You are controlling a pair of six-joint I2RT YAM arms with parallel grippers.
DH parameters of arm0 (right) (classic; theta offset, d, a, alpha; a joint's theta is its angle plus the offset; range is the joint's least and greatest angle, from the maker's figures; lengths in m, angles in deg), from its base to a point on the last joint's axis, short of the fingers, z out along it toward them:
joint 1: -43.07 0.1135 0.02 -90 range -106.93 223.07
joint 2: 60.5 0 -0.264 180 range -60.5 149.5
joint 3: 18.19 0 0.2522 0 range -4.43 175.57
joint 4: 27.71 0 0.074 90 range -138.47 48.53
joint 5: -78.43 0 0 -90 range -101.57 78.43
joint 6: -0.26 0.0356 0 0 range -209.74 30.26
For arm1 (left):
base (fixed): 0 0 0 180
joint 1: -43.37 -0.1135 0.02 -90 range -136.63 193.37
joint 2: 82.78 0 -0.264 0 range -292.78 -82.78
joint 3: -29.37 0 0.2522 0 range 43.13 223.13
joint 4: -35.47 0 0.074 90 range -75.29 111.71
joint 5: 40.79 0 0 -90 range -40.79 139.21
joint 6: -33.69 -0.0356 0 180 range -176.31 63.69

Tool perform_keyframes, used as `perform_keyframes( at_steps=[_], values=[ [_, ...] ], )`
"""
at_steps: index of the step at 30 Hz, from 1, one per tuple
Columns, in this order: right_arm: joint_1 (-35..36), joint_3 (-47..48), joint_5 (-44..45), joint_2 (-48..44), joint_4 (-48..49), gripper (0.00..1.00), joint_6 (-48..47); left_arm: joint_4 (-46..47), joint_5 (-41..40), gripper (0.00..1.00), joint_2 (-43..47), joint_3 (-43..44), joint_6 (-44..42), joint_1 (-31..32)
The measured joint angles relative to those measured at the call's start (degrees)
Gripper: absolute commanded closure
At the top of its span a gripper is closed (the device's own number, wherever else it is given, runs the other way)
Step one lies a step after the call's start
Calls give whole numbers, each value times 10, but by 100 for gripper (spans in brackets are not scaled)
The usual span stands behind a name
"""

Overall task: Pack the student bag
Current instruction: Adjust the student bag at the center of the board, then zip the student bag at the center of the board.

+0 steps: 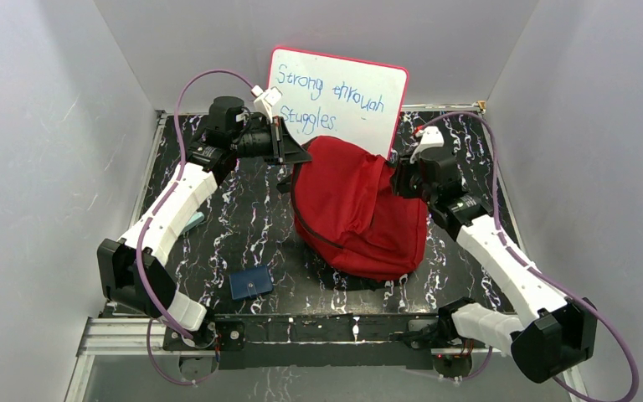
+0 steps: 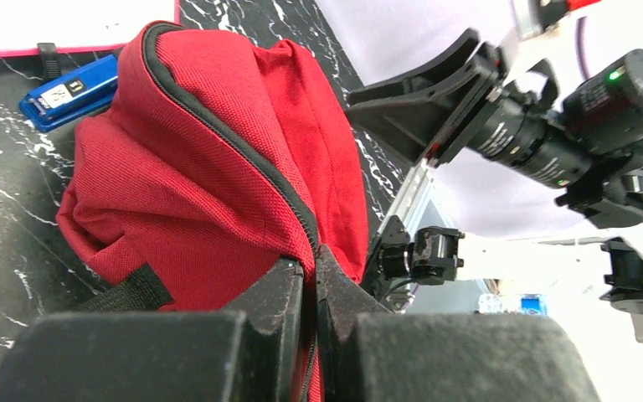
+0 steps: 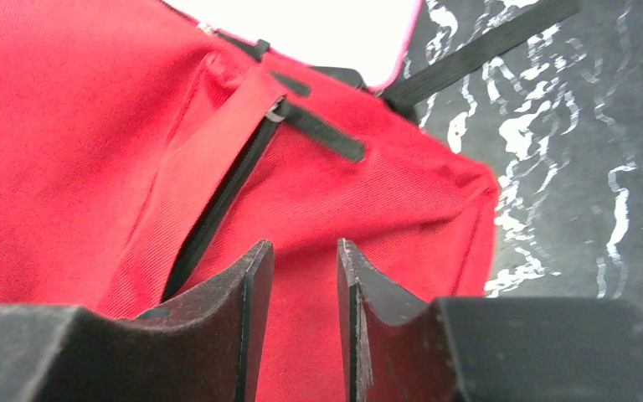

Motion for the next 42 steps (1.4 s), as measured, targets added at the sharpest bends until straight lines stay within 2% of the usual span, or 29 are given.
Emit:
perform_keyframes(
  at_steps=[3, 7, 13, 17, 20, 21, 33, 42],
  values=[
    [-19, 21, 12, 16, 0, 55, -33, -14, -21, 100, 0, 0, -13, 0],
    [-43, 32, 10, 43, 1, 54, -56, -52, -91, 100, 0, 0, -35, 0],
    [-70, 36, -38, 67, 0, 53, -78, -73, -178, 99, 1, -43, -51, -9],
    [-83, 54, -91, 89, 1, 53, -82, -81, -210, 79, -3, -78, -56, -14],
    [-89, 59, -126, 98, 7, 48, -69, -82, -226, 64, -8, -79, -63, -15],
    [-91, 59, -139, 99, 10, 46, -56, -81, -231, 59, -8, -79, -63, -15],
    [-97, 60, -205, 144, 84, 37, 150, -80, -253, 32, -17, -57, -70, -15],
    [-108, 38, -212, 164, 148, 37, 276, -84, -267, 29, -15, -57, -79, -15]
  ],
)
